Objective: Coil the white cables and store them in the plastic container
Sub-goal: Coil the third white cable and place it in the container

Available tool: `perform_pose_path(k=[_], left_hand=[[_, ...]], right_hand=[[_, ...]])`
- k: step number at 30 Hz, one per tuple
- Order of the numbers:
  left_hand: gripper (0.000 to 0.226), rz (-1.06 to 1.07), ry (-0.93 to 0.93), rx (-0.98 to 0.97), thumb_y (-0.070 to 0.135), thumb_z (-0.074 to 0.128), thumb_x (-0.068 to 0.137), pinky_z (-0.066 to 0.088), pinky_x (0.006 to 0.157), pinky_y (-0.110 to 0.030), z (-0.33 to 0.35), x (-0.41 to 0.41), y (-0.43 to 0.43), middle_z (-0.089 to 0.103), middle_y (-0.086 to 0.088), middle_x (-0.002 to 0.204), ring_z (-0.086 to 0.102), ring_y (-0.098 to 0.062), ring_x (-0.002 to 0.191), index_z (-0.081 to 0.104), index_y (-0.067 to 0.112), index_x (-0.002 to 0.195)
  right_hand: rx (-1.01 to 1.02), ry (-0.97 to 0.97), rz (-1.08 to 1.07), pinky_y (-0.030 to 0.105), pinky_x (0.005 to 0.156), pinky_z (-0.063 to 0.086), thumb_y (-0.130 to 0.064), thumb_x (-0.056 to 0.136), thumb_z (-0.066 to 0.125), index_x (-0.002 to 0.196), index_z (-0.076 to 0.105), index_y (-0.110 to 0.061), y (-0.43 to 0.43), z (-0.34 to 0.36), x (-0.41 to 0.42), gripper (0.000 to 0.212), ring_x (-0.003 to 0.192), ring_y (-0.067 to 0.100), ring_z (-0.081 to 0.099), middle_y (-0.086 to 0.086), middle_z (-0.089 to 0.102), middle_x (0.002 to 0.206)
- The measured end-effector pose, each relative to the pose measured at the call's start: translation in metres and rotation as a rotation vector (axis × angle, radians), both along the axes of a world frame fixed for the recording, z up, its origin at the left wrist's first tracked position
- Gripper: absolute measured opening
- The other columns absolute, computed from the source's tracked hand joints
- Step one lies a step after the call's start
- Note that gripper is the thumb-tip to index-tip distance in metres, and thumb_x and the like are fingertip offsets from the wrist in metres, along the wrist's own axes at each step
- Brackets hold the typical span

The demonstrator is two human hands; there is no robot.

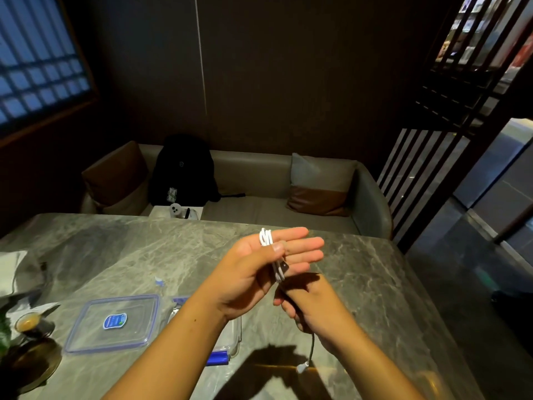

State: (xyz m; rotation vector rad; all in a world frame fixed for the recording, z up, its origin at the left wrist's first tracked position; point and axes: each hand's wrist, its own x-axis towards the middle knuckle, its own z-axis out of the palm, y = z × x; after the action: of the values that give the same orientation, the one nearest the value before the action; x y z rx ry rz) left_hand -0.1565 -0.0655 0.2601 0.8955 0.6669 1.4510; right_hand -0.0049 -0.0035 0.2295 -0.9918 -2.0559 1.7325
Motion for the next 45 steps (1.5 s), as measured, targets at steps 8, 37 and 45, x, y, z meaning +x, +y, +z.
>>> perform_pose_path(k=[8,37,45], left_hand=[[0.037,0.108,-0.097,-0.113,0.002,0.037,0.101,0.050,0.103,-0.039,-0.002,-0.001,0.004,0.064,-0.024,0.129,0.062,-0.035,0.121,0.047,-0.006,0.136],[0.048,-0.246,0.093,-0.128,-0.004,0.043,0.095,0.026,0.119,-0.053,-0.019,0.019,0.002,0.049,-0.026,0.144,0.045,-0.043,0.136,0.043,-0.003,0.144],[0.052,-0.289,0.193,-0.110,-0.014,0.046,0.088,0.029,0.118,-0.053,-0.017,0.032,0.003,0.050,-0.030,0.141,0.048,-0.042,0.134,0.043,-0.006,0.140]], right_hand=[[0.166,-0.185,0.289,0.015,0.049,0.038,-0.022,0.096,0.061,0.100,0.069,-0.018,-0.005,0.034,0.025,0.010,0.045,0.001,0.049,-0.003,0.064,0.061],[0.614,0.006,0.198,0.037,0.066,0.053,-0.021,0.095,0.060,0.081,0.071,-0.020,0.028,0.103,0.046,0.017,0.070,0.011,0.063,0.000,0.068,0.076],[0.614,0.017,0.224,0.040,0.069,0.057,-0.023,0.095,0.061,0.083,0.068,-0.021,0.033,0.098,0.035,0.015,0.073,0.015,0.064,-0.003,0.066,0.077]])
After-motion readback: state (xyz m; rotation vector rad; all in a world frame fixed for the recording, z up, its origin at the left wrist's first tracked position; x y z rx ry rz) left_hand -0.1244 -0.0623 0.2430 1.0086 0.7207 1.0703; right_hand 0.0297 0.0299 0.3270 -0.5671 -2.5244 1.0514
